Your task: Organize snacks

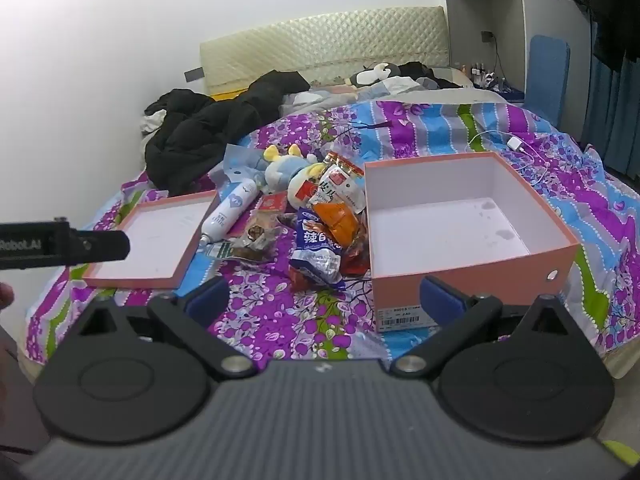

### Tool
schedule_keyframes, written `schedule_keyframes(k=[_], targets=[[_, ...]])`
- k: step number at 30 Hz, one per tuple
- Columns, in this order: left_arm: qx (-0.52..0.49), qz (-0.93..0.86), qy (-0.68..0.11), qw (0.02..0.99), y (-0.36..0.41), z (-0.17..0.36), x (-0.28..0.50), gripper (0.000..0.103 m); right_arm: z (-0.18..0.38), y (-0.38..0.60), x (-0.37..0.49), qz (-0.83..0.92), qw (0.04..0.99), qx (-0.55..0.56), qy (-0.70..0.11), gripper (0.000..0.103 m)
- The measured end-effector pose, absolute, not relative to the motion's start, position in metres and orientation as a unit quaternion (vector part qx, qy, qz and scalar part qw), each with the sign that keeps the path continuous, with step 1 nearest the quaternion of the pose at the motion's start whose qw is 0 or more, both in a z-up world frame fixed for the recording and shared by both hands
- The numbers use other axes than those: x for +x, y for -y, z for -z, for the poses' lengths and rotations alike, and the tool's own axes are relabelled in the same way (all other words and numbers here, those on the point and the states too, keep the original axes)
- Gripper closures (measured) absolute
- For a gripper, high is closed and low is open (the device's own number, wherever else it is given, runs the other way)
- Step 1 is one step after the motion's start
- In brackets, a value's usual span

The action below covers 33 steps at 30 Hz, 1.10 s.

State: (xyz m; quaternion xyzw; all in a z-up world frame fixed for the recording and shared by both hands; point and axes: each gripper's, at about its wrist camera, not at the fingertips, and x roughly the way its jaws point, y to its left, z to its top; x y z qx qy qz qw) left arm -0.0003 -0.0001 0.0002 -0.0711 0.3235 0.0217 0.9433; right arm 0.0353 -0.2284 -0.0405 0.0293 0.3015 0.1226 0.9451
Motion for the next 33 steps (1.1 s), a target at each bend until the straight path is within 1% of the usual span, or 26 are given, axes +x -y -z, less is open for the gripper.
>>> schedule_keyframes(k=[14,16,33], targets=[[-0.078,-0.018,-0.321,0.944,-0.0025,-0.0090,-0.0013,0.003,0.0404,0.2311,0.0327,-0.127,0.944,0.038,-0.301,0.000],[-0.079,-0.018,-0.319,0.944,0.0016,-0.0022,-0.0025,0.003,0.0415,0.2294,0.0325,-0.126,0.944,0.039,-0.301,0.000],[-0.079,-0.011,-0.321,0.944,-0.0032,-0.0003,-0.0014,0.003,0.0456,0.2259,0.0329,-0.129,0.943,0.036,-0.305,0.000]])
